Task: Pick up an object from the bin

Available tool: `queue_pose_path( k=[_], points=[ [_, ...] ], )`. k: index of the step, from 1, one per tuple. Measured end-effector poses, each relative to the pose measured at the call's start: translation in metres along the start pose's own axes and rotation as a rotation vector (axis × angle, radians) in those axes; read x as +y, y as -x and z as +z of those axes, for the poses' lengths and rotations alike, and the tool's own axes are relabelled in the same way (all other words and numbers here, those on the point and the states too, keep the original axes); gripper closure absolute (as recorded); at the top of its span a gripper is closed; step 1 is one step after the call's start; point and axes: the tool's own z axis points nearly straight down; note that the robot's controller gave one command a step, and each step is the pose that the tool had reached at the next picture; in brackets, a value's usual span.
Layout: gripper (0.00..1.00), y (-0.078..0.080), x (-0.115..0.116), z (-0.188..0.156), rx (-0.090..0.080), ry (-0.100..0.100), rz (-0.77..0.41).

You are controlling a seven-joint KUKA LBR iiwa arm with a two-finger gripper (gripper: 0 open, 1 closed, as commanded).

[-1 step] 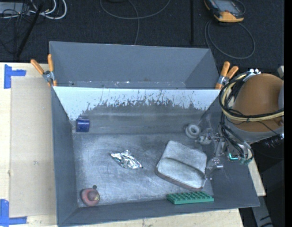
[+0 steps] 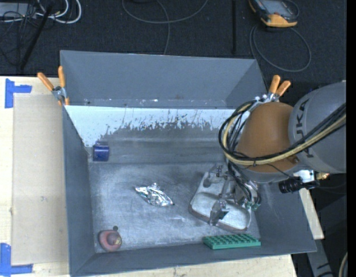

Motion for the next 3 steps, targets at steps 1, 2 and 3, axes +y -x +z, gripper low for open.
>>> queue_pose_path(
  k=[1,2,3],
  points=[
    [0.0,-0.004,0.0,0.028,-0.006,-0.003,-0.048],
    [0.0,0.053,-0.054,0.038,0.008,0.013,-0.026],
    [0.0,0.089,-0.069,0.04,0.015,0.023,-0.154]
  ],
)
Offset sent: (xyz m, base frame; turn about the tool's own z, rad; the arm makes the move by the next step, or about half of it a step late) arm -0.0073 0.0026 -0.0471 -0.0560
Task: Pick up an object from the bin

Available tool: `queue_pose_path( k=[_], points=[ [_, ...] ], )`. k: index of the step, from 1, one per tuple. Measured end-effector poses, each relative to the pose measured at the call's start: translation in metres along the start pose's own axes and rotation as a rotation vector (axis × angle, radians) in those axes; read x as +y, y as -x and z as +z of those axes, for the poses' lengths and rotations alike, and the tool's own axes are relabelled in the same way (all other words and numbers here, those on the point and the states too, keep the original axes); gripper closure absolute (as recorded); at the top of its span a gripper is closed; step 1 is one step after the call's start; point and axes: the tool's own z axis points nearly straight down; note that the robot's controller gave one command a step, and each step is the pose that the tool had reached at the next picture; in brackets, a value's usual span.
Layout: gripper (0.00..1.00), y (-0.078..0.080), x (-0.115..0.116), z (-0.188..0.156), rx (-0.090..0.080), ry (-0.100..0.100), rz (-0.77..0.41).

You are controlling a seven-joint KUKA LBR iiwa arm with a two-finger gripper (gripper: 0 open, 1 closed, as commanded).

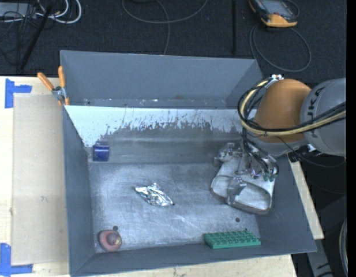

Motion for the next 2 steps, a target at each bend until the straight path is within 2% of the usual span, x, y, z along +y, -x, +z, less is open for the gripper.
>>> queue_pose_path(
  k=[1,2],
  points=[
    [0.0,0.0139,-0.0217,-0.001,-0.013,0.001,-0.408],
    [1.0,0.0138,-0.0219,-0.0014,-0.011,0.001,-0.408]
  ],
)
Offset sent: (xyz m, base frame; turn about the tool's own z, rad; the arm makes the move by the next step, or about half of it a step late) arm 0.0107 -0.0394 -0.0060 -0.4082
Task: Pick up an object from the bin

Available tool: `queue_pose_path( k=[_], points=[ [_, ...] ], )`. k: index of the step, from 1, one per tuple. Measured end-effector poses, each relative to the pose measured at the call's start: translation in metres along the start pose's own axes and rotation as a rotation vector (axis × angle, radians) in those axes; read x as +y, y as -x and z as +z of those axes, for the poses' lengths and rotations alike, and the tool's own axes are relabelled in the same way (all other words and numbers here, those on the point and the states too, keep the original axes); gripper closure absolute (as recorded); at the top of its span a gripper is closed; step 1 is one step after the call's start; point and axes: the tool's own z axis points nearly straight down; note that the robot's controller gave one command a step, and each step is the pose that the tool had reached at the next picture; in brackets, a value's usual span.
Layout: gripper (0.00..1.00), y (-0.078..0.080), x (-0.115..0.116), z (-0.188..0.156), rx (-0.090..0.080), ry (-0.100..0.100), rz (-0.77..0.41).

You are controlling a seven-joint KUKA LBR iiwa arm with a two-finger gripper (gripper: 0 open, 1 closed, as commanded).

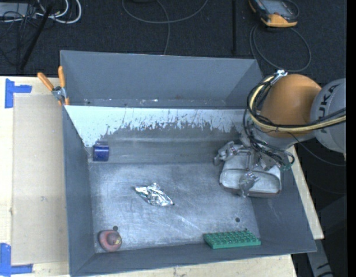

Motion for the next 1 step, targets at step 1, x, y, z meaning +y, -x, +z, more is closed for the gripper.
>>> queue_pose_path(
  k=[1],
  points=[
    [1.0,-0.0066,-0.0162,-0.1286,0.007,-0.034,-0.303]
  ],
)
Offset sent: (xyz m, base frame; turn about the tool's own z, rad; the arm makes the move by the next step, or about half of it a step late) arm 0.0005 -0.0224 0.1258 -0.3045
